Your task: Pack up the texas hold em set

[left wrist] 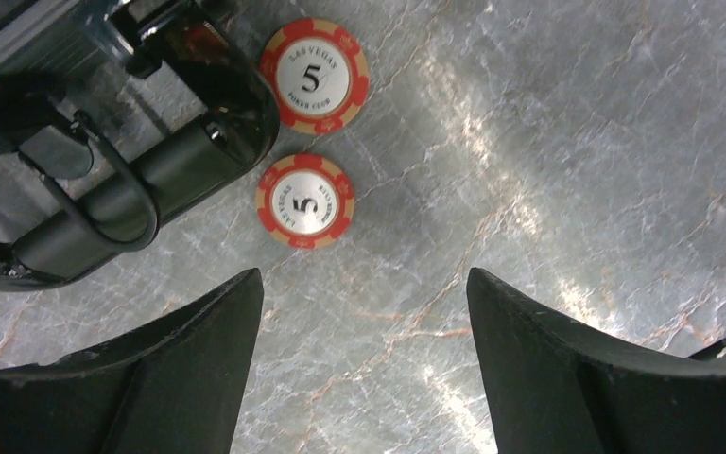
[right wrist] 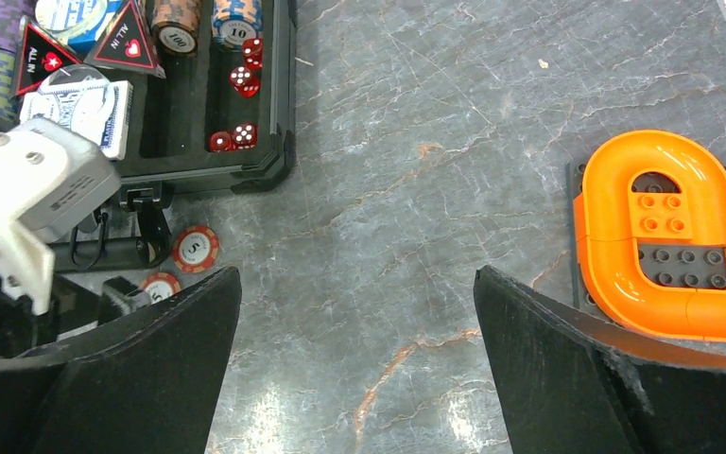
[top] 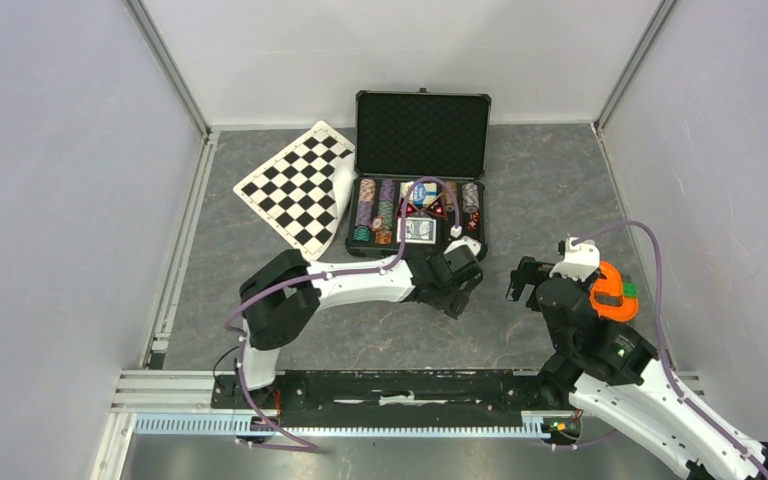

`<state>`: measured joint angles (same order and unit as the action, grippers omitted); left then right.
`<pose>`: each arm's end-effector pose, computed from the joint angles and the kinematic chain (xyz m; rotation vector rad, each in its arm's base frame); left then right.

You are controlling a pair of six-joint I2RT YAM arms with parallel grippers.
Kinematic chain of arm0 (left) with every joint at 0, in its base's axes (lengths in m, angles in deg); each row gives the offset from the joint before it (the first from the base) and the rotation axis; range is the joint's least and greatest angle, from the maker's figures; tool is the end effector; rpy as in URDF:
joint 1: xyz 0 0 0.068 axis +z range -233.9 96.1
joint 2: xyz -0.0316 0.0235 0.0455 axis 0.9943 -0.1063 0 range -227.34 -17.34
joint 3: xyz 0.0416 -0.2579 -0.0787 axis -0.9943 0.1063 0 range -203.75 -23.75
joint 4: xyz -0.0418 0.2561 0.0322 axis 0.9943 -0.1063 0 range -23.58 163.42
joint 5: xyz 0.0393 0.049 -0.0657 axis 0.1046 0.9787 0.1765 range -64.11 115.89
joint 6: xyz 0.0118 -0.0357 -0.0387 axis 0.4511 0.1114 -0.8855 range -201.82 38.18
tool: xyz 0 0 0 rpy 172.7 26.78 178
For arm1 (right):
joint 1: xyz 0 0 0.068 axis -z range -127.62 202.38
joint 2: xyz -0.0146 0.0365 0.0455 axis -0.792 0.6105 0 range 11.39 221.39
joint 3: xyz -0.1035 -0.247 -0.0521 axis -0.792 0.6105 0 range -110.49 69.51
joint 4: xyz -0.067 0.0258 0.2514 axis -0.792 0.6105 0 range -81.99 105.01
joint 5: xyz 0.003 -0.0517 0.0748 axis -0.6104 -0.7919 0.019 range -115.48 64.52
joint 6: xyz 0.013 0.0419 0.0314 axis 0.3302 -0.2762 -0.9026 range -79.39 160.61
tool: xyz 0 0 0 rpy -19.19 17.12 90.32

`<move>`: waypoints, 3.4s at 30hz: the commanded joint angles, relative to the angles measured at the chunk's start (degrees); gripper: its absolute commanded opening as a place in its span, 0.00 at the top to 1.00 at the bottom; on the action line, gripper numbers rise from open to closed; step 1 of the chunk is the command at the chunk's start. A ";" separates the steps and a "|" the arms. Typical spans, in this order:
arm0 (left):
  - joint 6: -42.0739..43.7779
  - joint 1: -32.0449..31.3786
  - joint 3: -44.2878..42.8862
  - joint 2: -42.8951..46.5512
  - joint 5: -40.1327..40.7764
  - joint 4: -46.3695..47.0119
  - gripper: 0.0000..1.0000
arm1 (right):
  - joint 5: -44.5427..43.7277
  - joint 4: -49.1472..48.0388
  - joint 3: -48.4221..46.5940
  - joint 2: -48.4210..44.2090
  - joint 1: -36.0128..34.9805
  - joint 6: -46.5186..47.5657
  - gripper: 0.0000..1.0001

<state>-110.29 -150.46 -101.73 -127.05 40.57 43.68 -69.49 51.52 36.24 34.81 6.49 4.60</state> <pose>0.1677 -0.3640 0.1888 0.7704 2.4938 -0.2621 0.0818 0.0486 0.2643 0.2511 1.9659 0.0886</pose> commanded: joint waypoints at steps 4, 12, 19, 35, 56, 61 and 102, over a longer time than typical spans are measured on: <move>-4.74 0.81 -8.30 -4.51 0.39 -5.98 0.20 | -3.29 -0.23 -1.79 -2.00 0.19 -1.50 0.01; -5.61 2.18 -12.59 -7.87 -0.70 -11.51 0.25 | -2.88 -1.31 -1.44 -2.51 0.18 -0.42 0.01; -5.91 3.15 -13.77 -9.32 -1.89 -11.91 0.26 | -2.08 -2.51 -0.91 -2.85 0.14 0.63 0.01; -5.77 5.58 -15.81 -12.98 -4.74 -12.14 0.30 | -1.12 -3.47 -0.47 -3.75 0.19 1.55 0.01; -5.54 4.86 -14.88 -10.90 -4.86 -12.18 0.60 | -0.61 -3.56 -0.30 -3.63 0.20 1.65 0.01; -5.21 4.53 -13.43 -6.93 -5.61 -12.17 0.60 | -0.58 -3.57 -0.35 -3.55 0.14 1.66 0.01; -0.06 10.24 21.04 32.32 -0.69 3.35 0.11 | 32.86 11.28 6.81 19.05 9.77 -11.95 0.13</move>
<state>-113.46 -141.61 -83.91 -101.01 39.08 43.00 -43.63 62.40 39.54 52.32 13.44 -5.70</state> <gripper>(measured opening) 0.887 0.878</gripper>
